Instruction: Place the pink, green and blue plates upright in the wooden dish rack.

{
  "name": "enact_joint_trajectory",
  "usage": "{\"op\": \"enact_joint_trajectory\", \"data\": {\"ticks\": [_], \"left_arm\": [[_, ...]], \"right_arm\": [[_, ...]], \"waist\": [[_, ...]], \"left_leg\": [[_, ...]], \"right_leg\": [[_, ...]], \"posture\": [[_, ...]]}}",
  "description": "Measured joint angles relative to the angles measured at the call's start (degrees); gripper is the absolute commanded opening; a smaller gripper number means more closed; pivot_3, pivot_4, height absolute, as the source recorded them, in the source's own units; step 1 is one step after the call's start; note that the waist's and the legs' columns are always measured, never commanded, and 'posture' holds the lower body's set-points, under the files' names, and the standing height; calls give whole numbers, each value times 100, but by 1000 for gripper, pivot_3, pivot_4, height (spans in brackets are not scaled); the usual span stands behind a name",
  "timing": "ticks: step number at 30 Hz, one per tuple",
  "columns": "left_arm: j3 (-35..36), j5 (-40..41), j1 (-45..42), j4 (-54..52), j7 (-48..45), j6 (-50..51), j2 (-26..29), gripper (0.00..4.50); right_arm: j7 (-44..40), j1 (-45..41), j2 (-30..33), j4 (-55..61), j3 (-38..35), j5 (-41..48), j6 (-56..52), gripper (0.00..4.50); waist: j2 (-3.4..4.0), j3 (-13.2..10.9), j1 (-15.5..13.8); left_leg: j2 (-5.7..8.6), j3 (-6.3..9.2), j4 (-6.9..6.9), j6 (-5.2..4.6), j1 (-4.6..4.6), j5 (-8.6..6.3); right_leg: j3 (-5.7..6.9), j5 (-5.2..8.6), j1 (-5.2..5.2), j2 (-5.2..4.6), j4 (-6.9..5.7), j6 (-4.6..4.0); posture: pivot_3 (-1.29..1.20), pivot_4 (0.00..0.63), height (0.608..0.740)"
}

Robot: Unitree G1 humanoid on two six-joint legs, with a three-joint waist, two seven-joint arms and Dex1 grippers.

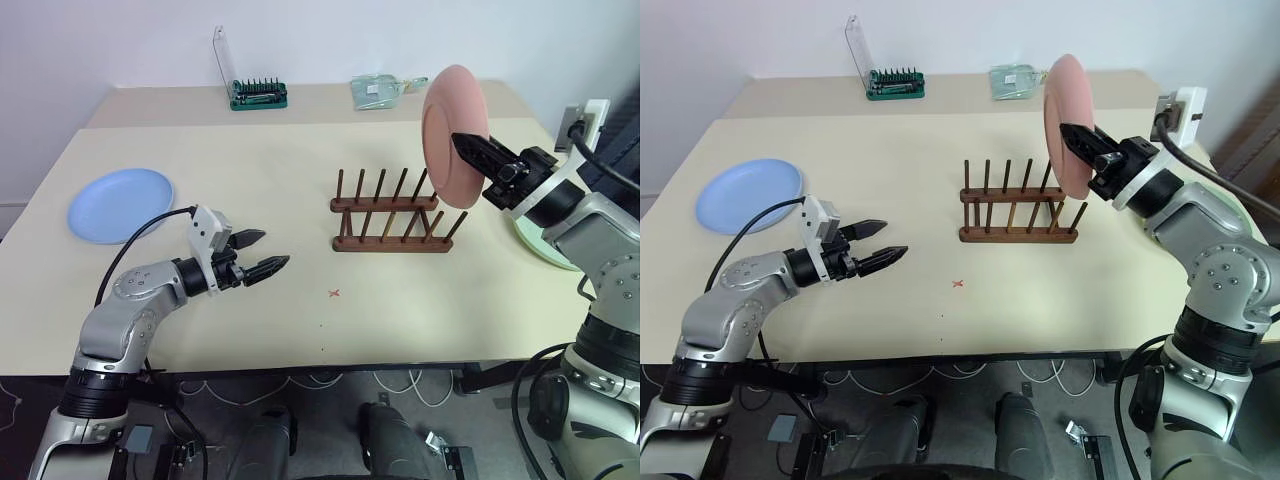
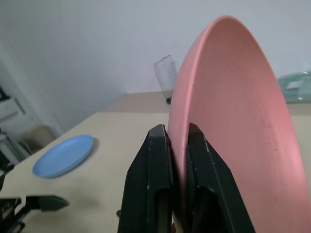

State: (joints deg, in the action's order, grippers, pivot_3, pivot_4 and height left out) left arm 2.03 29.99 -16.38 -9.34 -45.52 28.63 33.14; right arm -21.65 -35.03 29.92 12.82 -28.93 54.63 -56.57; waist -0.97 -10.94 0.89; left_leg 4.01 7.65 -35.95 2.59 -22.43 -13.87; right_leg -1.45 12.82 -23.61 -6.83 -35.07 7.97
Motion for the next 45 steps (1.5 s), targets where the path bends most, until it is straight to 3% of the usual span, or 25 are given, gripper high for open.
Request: {"op": "enact_joint_trajectory", "data": {"ticks": [9, 12, 17, 22, 23, 31, 33, 34, 36, 41, 45], "left_arm": [[0, -83, 36, -3, 76, -37, -83, 3975], [-4, -111, 36, -15, 99, -37, -100, 4039], [-19, -179, 36, -16, 143, -37, -142, 4039], [-22, -261, 35, -11, 176, -39, -148, 4039], [-22, -258, 35, -11, 175, -39, -167, 4269], [-60, -256, 39, -30, 130, -35, -193, 4269], [-224, -194, -19, -219, -8, 8, -297, 4269], [-360, -175, -46, -332, -89, 39, -327, 4408], [-691, -178, -175, -511, -240, 92, -429, 4500], [-1217, -205, -533, -627, -385, 116, -709, 4500], [-1329, -240, -636, -631, -436, 120, -766, 4500]], "right_arm": [[961, -186, -201, -468, -178, 473, -183, 0], [1149, -165, -208, -549, -201, 549, -213, 1085], [1263, -92, -191, -585, -130, 550, -192, 3595], [1252, -55, -111, -560, -39, 411, -88, 3595], [1173, -5, 24, -536, 22, 304, 15, 3617], [140, 424, 1291, -721, -147, -641, 1112, 3617], [-266, 880, 1691, -1026, -201, -904, 1305, 3617], [-453, 1101, 1838, -1173, -190, -1086, 1397, 3883], [-846, 1830, 2511, -1294, 395, -1871, 1787, 4481], [-1023, 2560, 2916, -1946, 1971, -3781, 2897, 4481], [-858, 2247, 2779, -2685, 2402, -4611, 3692, 4481]], "waist": [[2, 3, -2], [2, 2, -3], [10, -2, 1], [10, -2, -1], [12, -4, -4], [15, -5, -5], [15, -6, -36], [15, -6, -36], [19, -5, -48], [38, -4, 55], [57, -1, 64]], "left_leg": [[0, 0, -1, 0, 1, 0], [0, 0, -1, 0, 0, 0], [0, -1, 0, -1, -1, 0], [0, -2, 0, -1, -1, 0], [0, -3, -1, -1, -1, 0], [0, -6, -4, -5, -2, -2], [1, -6, -7, -7, -4, -4], [2, -9, -9, -9, -4, -5], [4, -11, -13, -13, -4, -7], [-3, -33, -12, -13, 5, -7], [-4, -36, -13, -13, 6, -7]], "right_leg": [[0, 0, 1, 1, -1, 1], [0, 0, 1, 0, 0, 1], [0, 0, -2, 1, -1, 1], [0, 0, -1, 1, -1, 2], [0, 0, -1, 0, 0, 2], [1, 1, 2, 0, 2, 4], [1, 2, 7, -1, 6, 5], [0, 2, 9, -2, 9, 5], [0, 2, 10, -4, 10, 5], [-8, 4, 7, -2, 7, 6], [-12, 4, 7, -2, 6, 7]], "posture": [[0, 150, 740], [0, 150, 740], [0, 150, 740], [0, 150, 740], [0, 150, 740], [0, 150, 740], [0, 150, 740], [0, 150, 740], [0, 150, 740], [0, 150, 740], [0, 150, 740]]}}
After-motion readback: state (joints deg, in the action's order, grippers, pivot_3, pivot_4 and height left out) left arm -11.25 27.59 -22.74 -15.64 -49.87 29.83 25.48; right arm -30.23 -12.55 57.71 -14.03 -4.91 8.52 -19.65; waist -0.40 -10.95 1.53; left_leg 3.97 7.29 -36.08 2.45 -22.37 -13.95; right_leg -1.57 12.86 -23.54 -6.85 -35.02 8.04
